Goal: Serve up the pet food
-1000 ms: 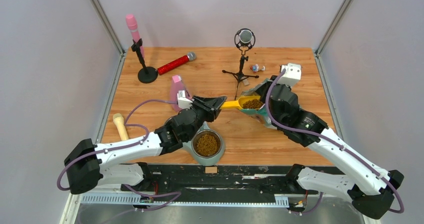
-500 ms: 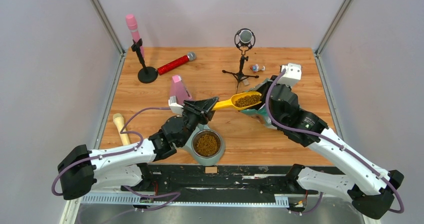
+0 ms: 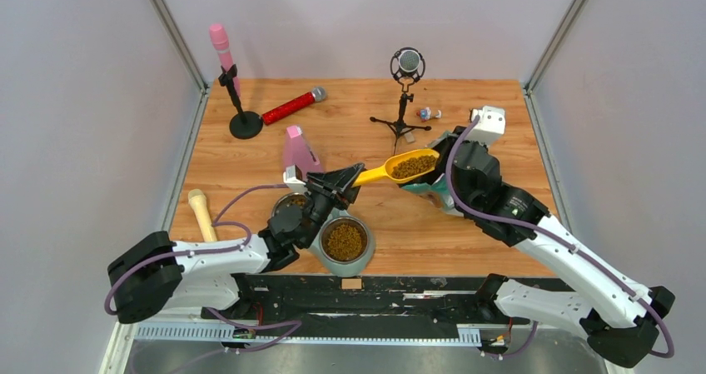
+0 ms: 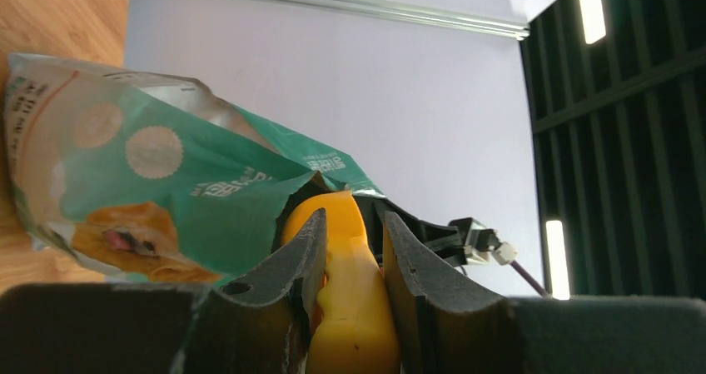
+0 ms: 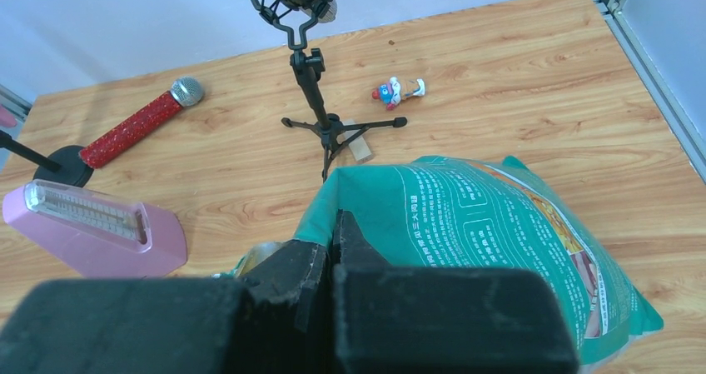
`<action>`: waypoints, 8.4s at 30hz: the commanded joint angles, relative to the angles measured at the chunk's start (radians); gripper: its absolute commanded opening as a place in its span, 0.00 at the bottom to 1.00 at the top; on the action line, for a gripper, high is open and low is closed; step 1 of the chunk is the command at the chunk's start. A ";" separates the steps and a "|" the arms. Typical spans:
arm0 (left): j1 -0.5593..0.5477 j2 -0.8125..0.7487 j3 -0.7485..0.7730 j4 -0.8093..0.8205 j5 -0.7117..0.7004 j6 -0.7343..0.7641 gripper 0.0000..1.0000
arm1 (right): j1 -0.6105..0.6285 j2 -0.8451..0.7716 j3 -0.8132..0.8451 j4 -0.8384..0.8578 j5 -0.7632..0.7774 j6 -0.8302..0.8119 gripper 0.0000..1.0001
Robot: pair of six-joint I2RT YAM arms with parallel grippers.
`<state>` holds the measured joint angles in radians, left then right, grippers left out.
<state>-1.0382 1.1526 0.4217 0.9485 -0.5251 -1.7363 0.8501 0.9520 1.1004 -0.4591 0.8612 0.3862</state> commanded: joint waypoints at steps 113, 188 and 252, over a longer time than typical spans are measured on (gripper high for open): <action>0.006 -0.569 0.536 -2.104 -0.581 0.433 0.00 | 0.006 -0.050 0.042 0.144 0.097 -0.035 0.00; 0.531 -0.648 0.210 -1.454 -0.425 0.389 1.00 | 0.005 -0.028 0.048 0.087 0.048 -0.047 0.00; -0.039 0.163 1.205 -1.506 0.047 1.119 0.00 | -0.281 0.223 0.393 -0.207 -0.956 -0.533 0.06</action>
<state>-1.0607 1.3899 1.5826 -0.6628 -0.3309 -0.5480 0.6224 1.1530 1.4456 -0.6720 -0.0296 -0.0166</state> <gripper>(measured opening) 0.007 0.024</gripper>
